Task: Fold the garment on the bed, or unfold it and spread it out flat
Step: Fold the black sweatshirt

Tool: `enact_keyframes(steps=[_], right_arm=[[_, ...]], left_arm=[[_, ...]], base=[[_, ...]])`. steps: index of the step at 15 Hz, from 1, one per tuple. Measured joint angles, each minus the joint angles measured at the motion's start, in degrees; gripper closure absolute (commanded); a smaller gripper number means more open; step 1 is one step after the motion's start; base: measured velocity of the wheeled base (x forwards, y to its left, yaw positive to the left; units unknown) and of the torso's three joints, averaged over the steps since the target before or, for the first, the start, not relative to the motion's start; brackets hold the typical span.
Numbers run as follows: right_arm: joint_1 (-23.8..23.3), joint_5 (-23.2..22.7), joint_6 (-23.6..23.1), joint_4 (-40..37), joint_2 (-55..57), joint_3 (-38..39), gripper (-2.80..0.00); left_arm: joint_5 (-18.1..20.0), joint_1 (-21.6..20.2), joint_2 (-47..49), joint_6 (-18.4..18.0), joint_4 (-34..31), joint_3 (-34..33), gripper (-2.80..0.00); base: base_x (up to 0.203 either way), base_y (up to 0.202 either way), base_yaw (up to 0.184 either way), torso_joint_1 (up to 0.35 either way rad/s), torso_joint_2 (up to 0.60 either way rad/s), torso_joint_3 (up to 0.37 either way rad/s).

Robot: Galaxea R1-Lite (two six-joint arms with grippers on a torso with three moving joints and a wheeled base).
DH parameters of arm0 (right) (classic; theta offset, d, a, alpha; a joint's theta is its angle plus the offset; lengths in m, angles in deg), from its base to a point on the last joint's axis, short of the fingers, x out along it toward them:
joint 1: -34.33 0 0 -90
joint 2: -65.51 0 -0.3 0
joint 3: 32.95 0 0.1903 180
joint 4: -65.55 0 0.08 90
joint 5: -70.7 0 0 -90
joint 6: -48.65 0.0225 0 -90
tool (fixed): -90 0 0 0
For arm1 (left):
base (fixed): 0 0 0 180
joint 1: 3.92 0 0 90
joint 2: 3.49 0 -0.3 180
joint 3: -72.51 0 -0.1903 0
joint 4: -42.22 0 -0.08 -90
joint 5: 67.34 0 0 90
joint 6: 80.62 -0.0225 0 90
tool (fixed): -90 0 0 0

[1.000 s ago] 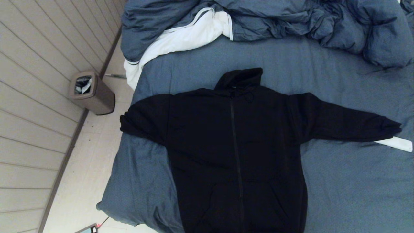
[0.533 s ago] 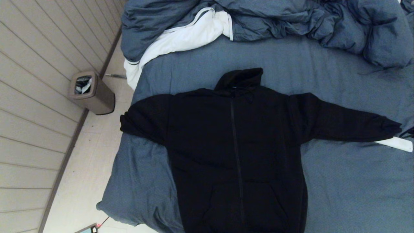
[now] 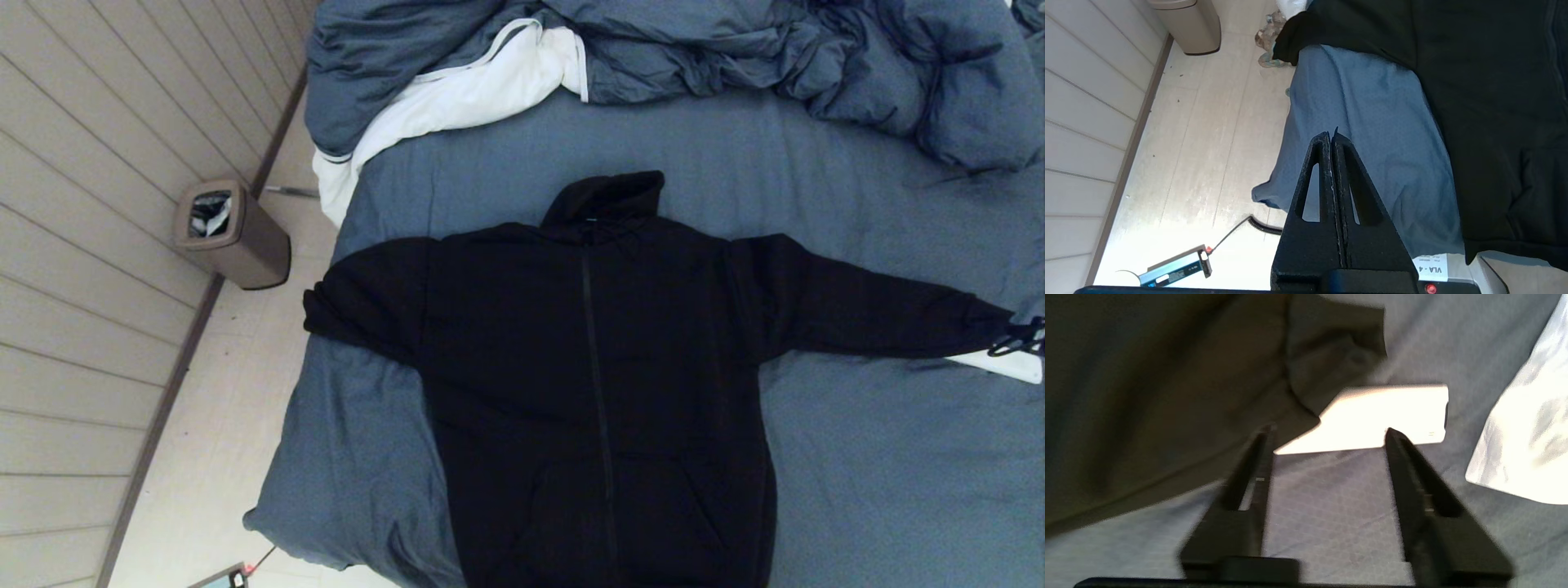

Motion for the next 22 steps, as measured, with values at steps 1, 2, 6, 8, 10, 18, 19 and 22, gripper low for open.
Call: enact_keyframes(steps=[1, 2, 6, 8, 10, 18, 19, 22], right_arm=[[-0.11, 0.16, 0.0, 0.33, 0.59, 0.0, -2.8], [-0.18, 0.51, 0.0, 1.48, 1.27, 0.0, -2.8], [0.03, 3.66, 0.68, 8.42, 5.13, 0.0, -2.8], [0.22, 4.34, 2.25, 9.5, 6.52, 0.0, -2.8], [0.46, 5.7, 3.71, 12.0, 7.68, 0.0, -2.8], [2.49, 8.66, 8.85, 15.07, 7.41, 0.62, -2.8], [2.46, 8.59, 9.01, 15.01, 6.81, 0.66, -2.8], [1.93, 7.37, 10.24, 14.19, 4.73, 0.6, -2.8]], left_arm=[[0.02, 0.0, 0.0, -0.02, -0.01, 0.0, 0.0], [0.0, -0.02, 0.0, 0.01, 0.02, 0.0, 0.0], [0.0, -0.05, 0.0, -0.02, -0.01, 0.0, 0.0], [0.0, -0.05, 0.0, 0.01, 0.0, 0.0, 0.0], [0.0, -0.05, 0.0, 0.01, -0.01, 0.0, 0.0], [0.01, -0.05, 0.0, 0.01, -0.01, 0.0, 0.0], [0.02, -0.05, 0.0, 0.01, 0.02, 0.0, 0.0], [0.0, -0.05, 0.0, 0.01, -0.01, 0.0, 0.0]], base=[[0.0, 0.0, 0.0, 0.0, 0.0, 0.0], [0.0, 0.0, 0.0, 0.0, 0.0, 0.0], [0.0, 0.0, 0.0, 0.0, 0.0, 0.0], [0.0, 0.0, 0.0, 0.0, 0.0, 0.0], [0.0, 0.0, 0.0, 0.0, 0.0, 0.0], [0.0, 0.0, 0.0, 0.0, 0.0, 0.0], [0.0, 0.0, 0.0, 0.0, 0.0, 0.0], [0.0, 0.0, 0.0, 0.002, 0.0, -0.05]])
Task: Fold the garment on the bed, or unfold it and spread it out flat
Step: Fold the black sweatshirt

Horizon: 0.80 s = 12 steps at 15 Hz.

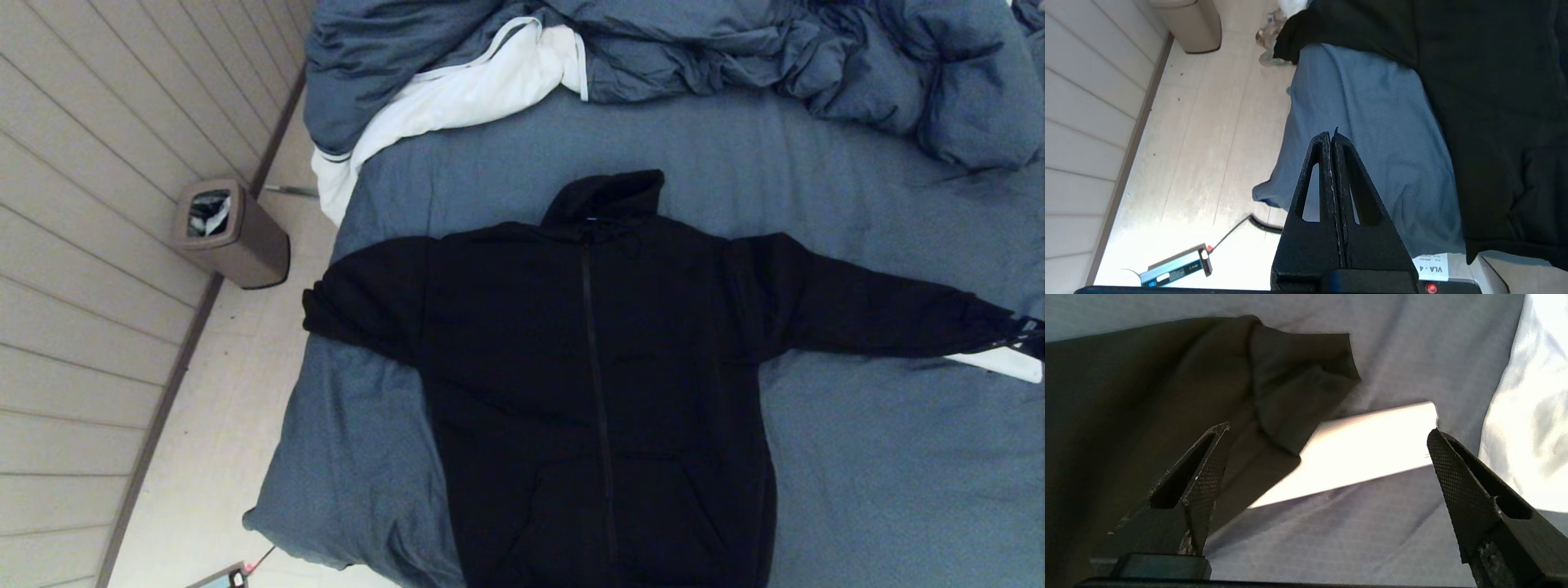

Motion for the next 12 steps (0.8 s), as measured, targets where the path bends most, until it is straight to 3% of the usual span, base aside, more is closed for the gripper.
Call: enact_keyframes(steps=[7, 12], right_arm=[[0.58, -0.71, -0.11, 1.15, 0.55, -0.6, -2.8], [1.12, -0.76, -0.01, 1.09, -0.67, -0.6, -2.8]], left_arm=[[0.0, 0.0, 0.0, -0.02, 0.02, 0.0, 0.0], [0.0, 0.0, 0.0, -0.01, 0.02, 0.0, 0.0]], base=[[0.0, 0.0, 0.0, 0.002, 0.0, -0.173], [0.0, 0.0, 0.0, 0.002, 0.0, -0.02]])
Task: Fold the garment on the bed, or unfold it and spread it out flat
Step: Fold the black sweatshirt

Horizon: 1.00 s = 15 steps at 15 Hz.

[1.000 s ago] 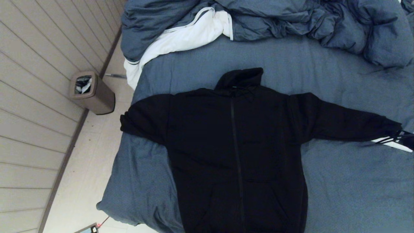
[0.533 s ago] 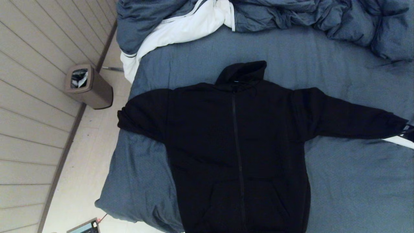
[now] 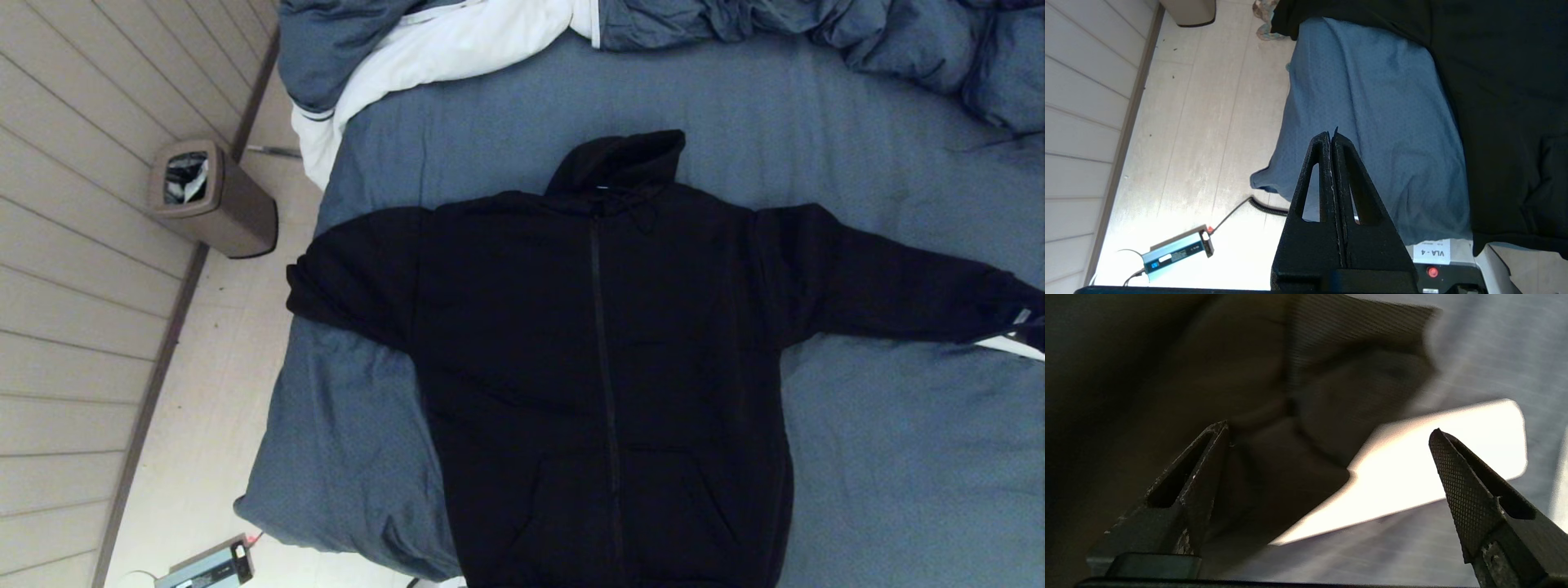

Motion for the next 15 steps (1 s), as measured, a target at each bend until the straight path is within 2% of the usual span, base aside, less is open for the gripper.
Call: enact_keyframes(steps=[1, 2, 15], right_arm=[[0.27, 0.05, 0.09, -0.07, -0.13, 0.0, -2.8], [0.53, 0.2, 0.15, -0.08, -0.22, 0.0, 0.0], [1.59, 0.38, 1.07, 0.36, 1.69, 0.13, 0.0]], left_arm=[[0.0, 0.0, 0.0, -0.01, 0.0, 0.0, 0.0], [-0.01, 0.0, 0.0, -0.01, 0.0, 0.0, 0.0], [0.0, 0.0, 0.0, -0.08, 0.0, 0.0, 0.0]], base=[[0.0, 0.0, 0.0, 0.0, 0.0, 0.0], [0.0, 0.0, 0.0, 0.0, 0.0, 0.0], [0.0, 0.0, 0.0, 0.0, 0.0, 0.0]])
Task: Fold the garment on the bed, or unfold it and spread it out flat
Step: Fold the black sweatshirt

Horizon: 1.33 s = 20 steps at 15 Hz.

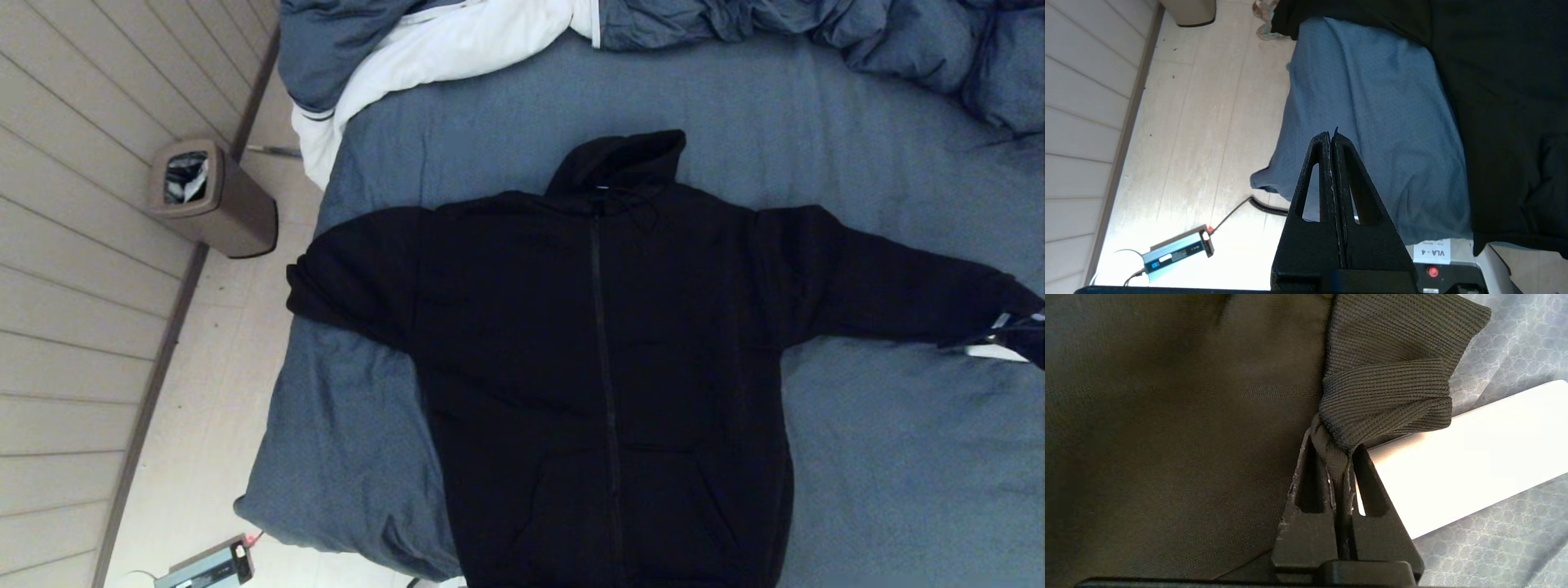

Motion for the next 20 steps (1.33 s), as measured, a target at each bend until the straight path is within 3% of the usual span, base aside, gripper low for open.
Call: enact_keyframes(steps=[6, 9, 14, 20], right_arm=[[0.13, 1.94, 7.41, -0.49, -8.0, 2.53, 0.0], [4.15, 3.72, 9.37, -0.41, -15.91, 7.45, 0.0], [22.25, 9.57, 9.74, -0.73, -27.03, 16.04, 0.0], [44.02, 19.47, 9.5, -6.01, -34.41, 14.19, 0.0]], left_arm=[[-0.01, 0.02, 0.0, 0.0, -0.02, 0.0, 0.0], [0.02, 0.0, 0.0, -0.02, -0.02, 0.0, 0.0], [0.02, 0.02, 0.0, -0.02, 0.0, 0.0, 0.0], [0.01, 0.0, 0.0, -0.01, -0.02, 0.0, 0.0]], base=[[0.0, 0.0, 0.0, 0.0, 0.0, 0.0], [0.0, 0.0, 0.0, 0.0, 0.0, 0.0], [0.0, 0.0, 0.0, 0.0, 0.0, 0.0], [0.0, 0.0, 0.0, 0.0, 0.0, 0.0]])
